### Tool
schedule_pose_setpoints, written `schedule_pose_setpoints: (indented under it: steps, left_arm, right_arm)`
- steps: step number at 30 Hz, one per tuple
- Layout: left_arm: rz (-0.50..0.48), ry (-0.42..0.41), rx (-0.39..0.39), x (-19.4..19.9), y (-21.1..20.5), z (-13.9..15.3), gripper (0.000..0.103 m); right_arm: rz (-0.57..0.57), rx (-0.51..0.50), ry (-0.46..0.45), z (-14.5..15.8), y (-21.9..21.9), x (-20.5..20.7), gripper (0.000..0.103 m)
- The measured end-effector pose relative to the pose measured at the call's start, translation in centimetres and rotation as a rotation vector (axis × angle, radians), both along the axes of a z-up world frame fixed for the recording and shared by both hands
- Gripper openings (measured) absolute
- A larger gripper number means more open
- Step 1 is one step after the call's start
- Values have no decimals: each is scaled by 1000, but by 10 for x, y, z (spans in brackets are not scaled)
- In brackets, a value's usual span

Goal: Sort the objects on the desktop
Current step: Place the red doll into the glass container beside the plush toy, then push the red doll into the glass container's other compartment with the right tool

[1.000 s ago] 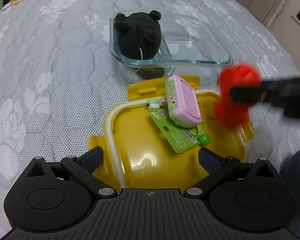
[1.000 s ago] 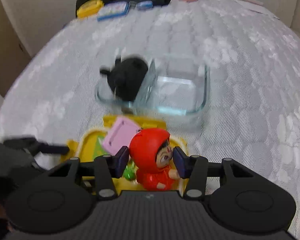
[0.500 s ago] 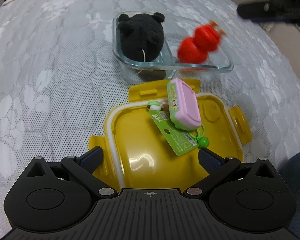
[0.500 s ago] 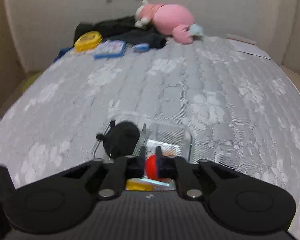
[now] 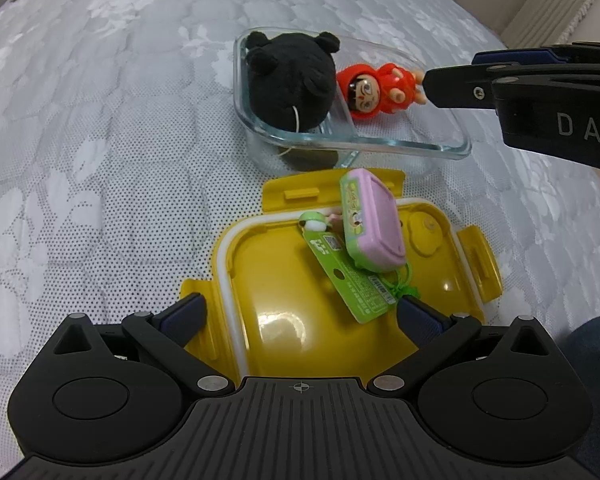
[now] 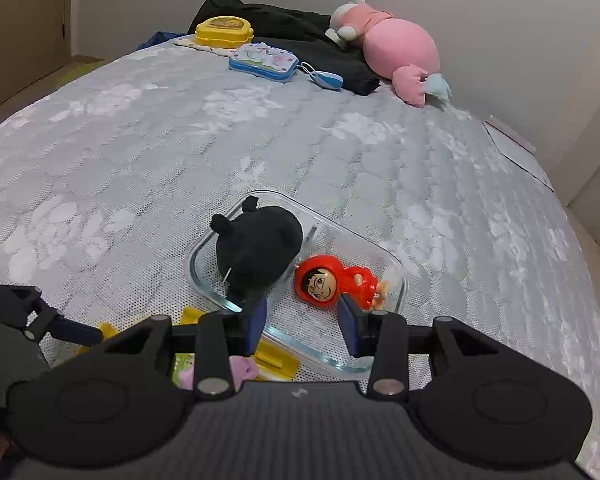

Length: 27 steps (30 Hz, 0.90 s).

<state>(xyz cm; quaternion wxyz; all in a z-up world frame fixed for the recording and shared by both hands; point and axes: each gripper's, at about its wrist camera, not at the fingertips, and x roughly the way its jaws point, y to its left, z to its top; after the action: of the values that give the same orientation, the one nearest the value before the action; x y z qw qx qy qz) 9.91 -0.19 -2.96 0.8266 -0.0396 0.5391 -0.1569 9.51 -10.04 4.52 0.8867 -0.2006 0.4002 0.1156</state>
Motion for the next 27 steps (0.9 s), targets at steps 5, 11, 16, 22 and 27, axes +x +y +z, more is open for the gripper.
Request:
schedule_pose_setpoints:
  steps: [5, 11, 16, 22, 27]
  left_arm:
    - [8, 5, -15, 1, 2, -1, 103]
    - [18, 12, -36, 3, 6, 0, 103]
    - [29, 19, -57, 5, 9, 1, 103]
    - [35, 23, -77, 8, 12, 1, 103]
    - [38, 24, -90, 12, 12, -1, 103]
  right_arm:
    - [-23, 7, 9, -3, -2, 14, 42]
    - [-107, 86, 47, -5, -19, 40, 42]
    - [-177, 152, 78, -7, -33, 62, 45]
    - [-261, 232, 115, -9, -50, 88, 43]
    - [-502, 497, 270, -31, -80, 114, 44]
